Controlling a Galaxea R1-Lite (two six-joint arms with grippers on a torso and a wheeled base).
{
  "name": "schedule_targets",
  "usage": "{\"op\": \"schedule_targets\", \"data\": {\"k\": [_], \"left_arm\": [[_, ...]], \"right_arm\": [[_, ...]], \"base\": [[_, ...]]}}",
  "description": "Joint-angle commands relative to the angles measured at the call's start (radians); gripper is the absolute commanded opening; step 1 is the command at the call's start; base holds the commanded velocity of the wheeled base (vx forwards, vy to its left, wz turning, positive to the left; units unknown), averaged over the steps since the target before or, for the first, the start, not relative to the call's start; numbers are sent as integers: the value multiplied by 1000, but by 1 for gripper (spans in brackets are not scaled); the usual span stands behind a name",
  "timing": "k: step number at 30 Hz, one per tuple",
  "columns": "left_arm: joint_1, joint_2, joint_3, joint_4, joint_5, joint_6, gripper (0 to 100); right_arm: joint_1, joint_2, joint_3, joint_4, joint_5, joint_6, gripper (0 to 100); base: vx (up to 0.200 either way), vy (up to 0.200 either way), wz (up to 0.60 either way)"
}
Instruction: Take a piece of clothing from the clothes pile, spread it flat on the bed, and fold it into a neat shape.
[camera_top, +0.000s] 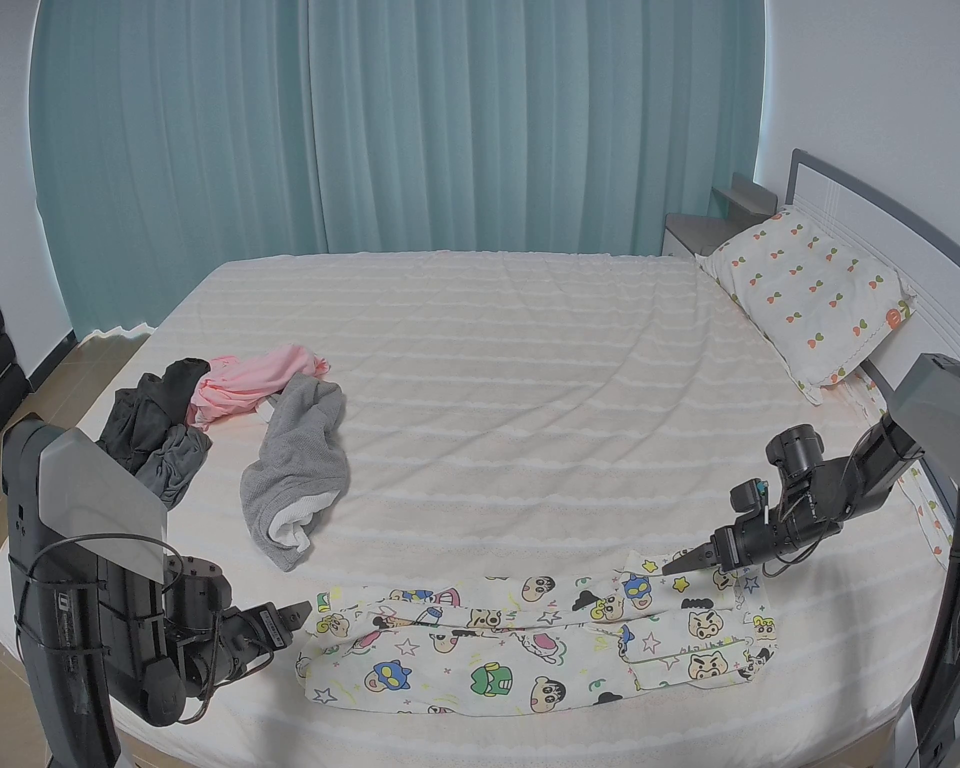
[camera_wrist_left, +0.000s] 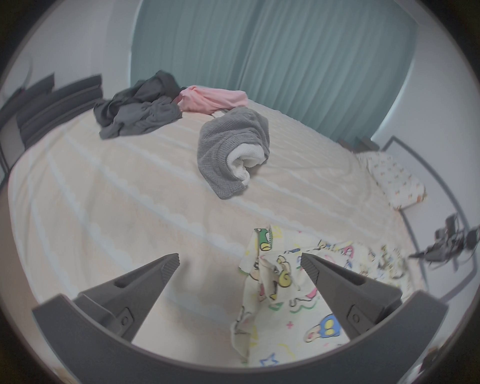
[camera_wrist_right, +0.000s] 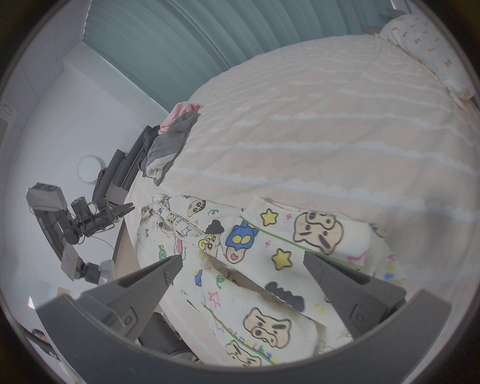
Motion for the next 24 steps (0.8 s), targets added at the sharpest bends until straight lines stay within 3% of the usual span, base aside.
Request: {"op": "schedule_targets", "data": {"k": [1,5,9,13,14,18,21,24], "left_arm": [[11,-21,6,-18,-15,-43,100],[3,-14,-8,-18,-13,-98,100],[3,19,-26,-18,-12,-161,100],[8,88,-68,-18,0,-193,100],[8,95,-83,-18,0,-198,100],[-9,97,-133,8,0,-199,100],[-12,92,-230,117,3,-199,100],[-12,80,-313,215,2,-221,100]], "right_arm": [[-3,70,-29,-4,-17,27,100],[-48,88,-12,-4,-78,27,100],[-82,76,27,-13,-80,27,100],[-112,-59,123,-18,5,31,100],[-128,-142,182,-19,72,31,100],[-160,-275,310,-42,160,58,100],[-191,-290,420,-147,252,81,100],[-203,-266,472,-263,273,82,100]], "base": [[0,0,0],[0,0,0],[0,0,0],[0,0,0],[0,0,0],[0,0,0],[0,0,0],[0,0,0]]}}
